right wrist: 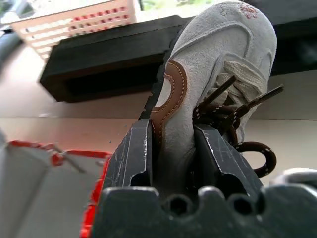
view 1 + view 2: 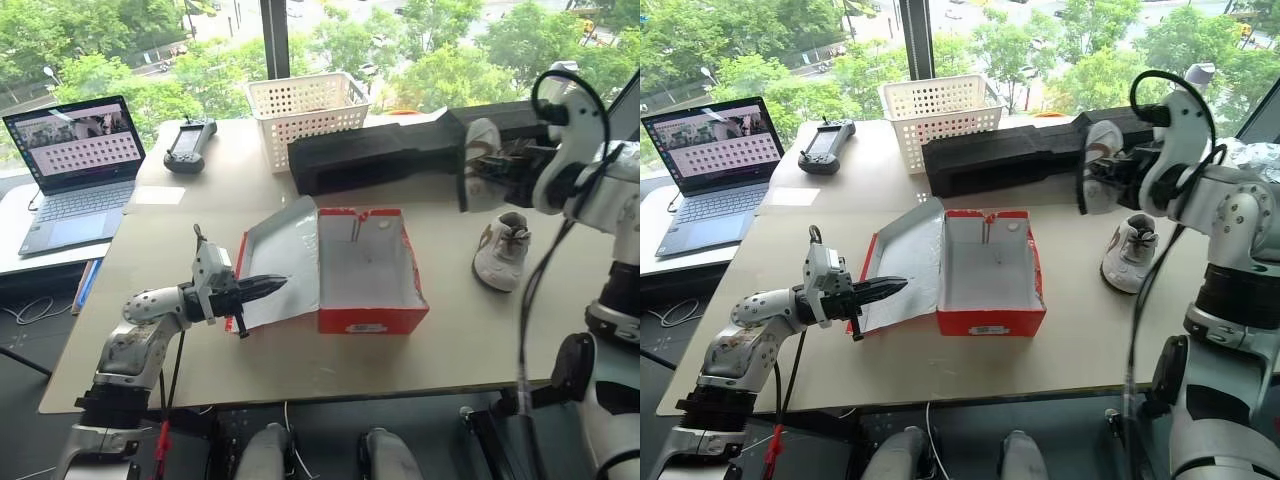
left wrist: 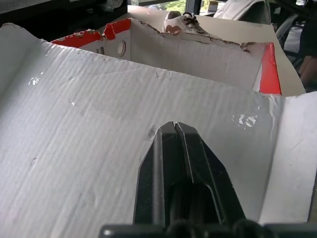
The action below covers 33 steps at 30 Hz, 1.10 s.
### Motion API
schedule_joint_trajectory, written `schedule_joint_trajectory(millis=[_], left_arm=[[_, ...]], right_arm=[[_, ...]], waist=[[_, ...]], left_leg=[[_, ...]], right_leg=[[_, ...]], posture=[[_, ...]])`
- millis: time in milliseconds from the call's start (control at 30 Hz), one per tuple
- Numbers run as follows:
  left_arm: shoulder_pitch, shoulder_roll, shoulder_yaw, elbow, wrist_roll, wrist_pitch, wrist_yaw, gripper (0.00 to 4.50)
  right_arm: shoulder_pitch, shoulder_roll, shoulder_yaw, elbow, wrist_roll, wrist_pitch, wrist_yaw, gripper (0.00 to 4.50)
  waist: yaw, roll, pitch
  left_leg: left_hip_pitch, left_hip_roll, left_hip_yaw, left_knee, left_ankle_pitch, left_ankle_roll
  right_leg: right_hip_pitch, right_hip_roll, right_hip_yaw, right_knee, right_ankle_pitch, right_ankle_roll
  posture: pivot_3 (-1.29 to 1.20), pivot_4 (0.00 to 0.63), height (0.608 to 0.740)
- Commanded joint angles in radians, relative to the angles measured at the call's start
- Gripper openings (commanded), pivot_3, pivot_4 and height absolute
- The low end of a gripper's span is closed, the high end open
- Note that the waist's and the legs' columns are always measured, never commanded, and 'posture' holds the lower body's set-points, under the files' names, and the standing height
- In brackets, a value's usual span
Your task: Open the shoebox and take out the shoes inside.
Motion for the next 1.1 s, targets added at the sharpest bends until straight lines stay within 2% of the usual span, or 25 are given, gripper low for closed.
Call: schedule_joint_trajectory(millis=[33,133,367,733,933,967,1000,1100], left_arm=[[-0.014,0.001,0.004,-0.012,0.007,-0.016,-0.003,0.00],[-0.015,-0.001,0.002,-0.012,0.006,-0.015,-0.004,0.00],[-0.009,0.000,0.002,-0.011,0.008,-0.016,-0.006,0.00],[-0.001,-0.001,0.005,-0.017,0.011,-0.015,-0.005,0.00],[-0.001,-0.002,0.005,-0.016,0.010,-0.016,-0.008,0.00],[0.000,-0.002,0.006,-0.017,0.010,-0.016,-0.008,0.00],[0.001,-0.002,0.006,-0.017,0.009,-0.017,-0.009,0.00],[0.000,-0.002,0.007,-0.016,0.009,-0.019,-0.011,0.00]], right_arm=[[0.039,-0.088,0.097,0.032,-0.132,-0.086,-0.038,1.29],[0.094,-0.132,0.178,0.071,-0.213,-0.116,-0.049,1.29],[0.178,-0.165,0.234,0.124,-0.289,-0.113,-0.036,1.29],[0.243,-0.042,0.211,0.180,-0.268,-0.104,-0.003,1.29],[0.238,0.002,0.167,0.243,-0.280,-0.152,-0.039,1.29],[0.231,0.010,0.143,0.222,-0.264,-0.149,-0.033,1.83],[0.227,0.016,0.126,0.206,-0.252,-0.147,-0.026,1.98],[0.217,0.003,0.135,0.186,-0.268,-0.144,-0.023,2.97]], waist=[[0.003,0.000,0.000],[0.007,0.000,0.000],[0.007,0.001,0.001],[0.008,0.001,0.001],[0.011,0.000,0.001],[0.010,0.001,0.001],[0.010,0.000,0.001],[0.010,0.001,0.001]], left_leg=[[0.000,0.000,0.000,0.000,0.000,0.000],[0.000,0.000,0.001,0.000,0.000,0.000],[0.000,-0.001,0.006,0.000,-0.001,0.002],[0.001,0.000,0.006,0.002,0.000,0.002],[0.001,0.000,0.006,0.004,-0.001,0.002],[0.002,0.000,0.006,0.004,-0.001,0.002],[0.002,0.000,0.006,0.004,-0.001,0.002],[0.002,0.000,0.006,0.005,0.000,0.003]], right_leg=[[0.000,0.000,0.000,0.000,0.000,0.000],[0.000,0.000,0.000,0.000,0.000,0.000],[0.000,-0.001,0.004,-0.004,0.003,0.004],[0.001,0.000,0.004,-0.003,0.004,0.005],[0.003,0.000,0.004,-0.004,0.005,0.006],[0.004,0.000,0.004,-0.004,0.005,0.006],[0.004,0.000,0.004,-0.005,0.006,0.007],[0.004,0.000,0.004,-0.005,0.007,0.007]], posture=[[0.00,0.150,0.733],[0.00,0.150,0.733],[0.00,0.150,0.733],[0.00,0.150,0.733],[0.00,0.150,0.733],[0.00,0.150,0.733],[0.00,0.150,0.733],[0.00,0.150,0.733]])
